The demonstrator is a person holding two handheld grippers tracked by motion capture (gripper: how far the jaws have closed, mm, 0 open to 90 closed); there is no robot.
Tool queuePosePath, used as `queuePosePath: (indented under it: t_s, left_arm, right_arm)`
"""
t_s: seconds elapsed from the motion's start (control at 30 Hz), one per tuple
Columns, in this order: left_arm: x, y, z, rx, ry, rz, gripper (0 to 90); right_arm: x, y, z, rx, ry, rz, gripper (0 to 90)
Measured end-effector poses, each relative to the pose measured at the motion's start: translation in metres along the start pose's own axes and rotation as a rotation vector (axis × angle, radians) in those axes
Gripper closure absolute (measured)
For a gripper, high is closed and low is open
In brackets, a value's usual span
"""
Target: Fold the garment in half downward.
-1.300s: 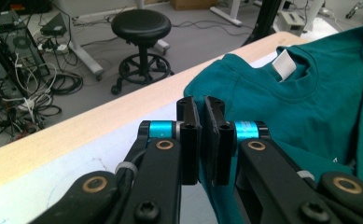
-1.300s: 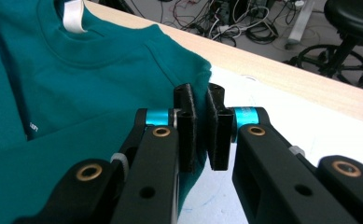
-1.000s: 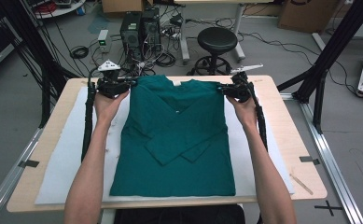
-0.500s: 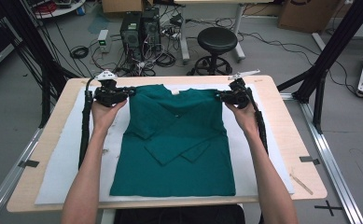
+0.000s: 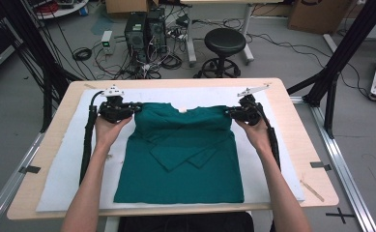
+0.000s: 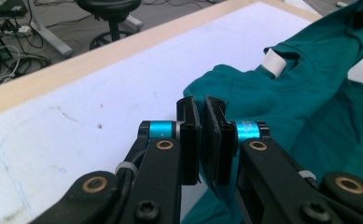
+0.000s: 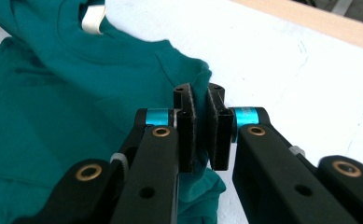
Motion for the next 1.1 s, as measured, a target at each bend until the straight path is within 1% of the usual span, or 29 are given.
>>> queuePosePath:
  t_s: [0.07,0.13,0.17,0.23,0.33,0.43,0.53,0.63,0.77,0.9,1.07,1.1]
  left_arm:
    - [0.006,0.001,-0.004,0.007,-0.001,0.0,84.5]
    - [0.011,0.002,-0.009,0.017,-0.003,-0.002,84.5]
    - [0.012,0.002,-0.011,0.02,0.003,-0.009,84.5]
    - [0.018,0.004,-0.017,0.03,-0.003,-0.01,84.5]
    - [0.026,0.007,-0.025,0.036,-0.012,0.001,84.5]
    - [0.032,0.011,-0.032,0.048,-0.009,-0.009,84.5]
    - [0.038,0.014,-0.04,0.057,-0.018,0.002,84.6]
    - [0.043,0.017,-0.047,0.078,-0.011,0.0,84.6]
    - [0.054,0.019,-0.052,0.088,0.002,0.018,84.6]
    - [0.064,0.022,-0.058,0.109,0.023,0.029,84.6]
    - [0.072,0.027,-0.066,0.116,0.018,0.044,84.7]
    - [0.072,0.028,-0.068,0.119,0.023,0.044,84.7]
  right_arm:
    - [0.005,0.002,0.003,-0.003,0.008,-0.009,84.9]
    - [0.011,0.002,0.005,-0.007,0.007,0.0,84.9]
    - [0.015,0.002,0.006,-0.01,0.009,0.002,84.9]
    - [0.021,0.003,0.009,-0.013,0.01,0.004,84.9]
    - [0.029,0.005,0.013,-0.019,0.015,0.007,84.9]
    - [0.039,0.007,0.017,-0.023,0.018,0.015,84.9]
    - [0.048,0.01,0.022,-0.026,0.031,0.016,84.9]
    - [0.057,0.01,0.024,-0.035,0.028,0.02,84.8]
    - [0.068,0.011,0.027,-0.049,0.014,0.031,84.9]
    - [0.076,0.012,0.03,-0.065,0.006,0.036,84.9]
    - [0.087,0.015,0.033,-0.082,-0.01,0.047,84.9]
    - [0.09,0.016,0.034,-0.09,-0.014,0.048,84.9]
Point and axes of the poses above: each handheld gripper's, and its own axes: y roughly backward along the jaws, x roughly out of its underside, z roughly to its left, the point moved 10 cm from there along -y, roughly forward along the jaws, and after that the axes turned 10 degrees about -y, right-handed, at the moved point
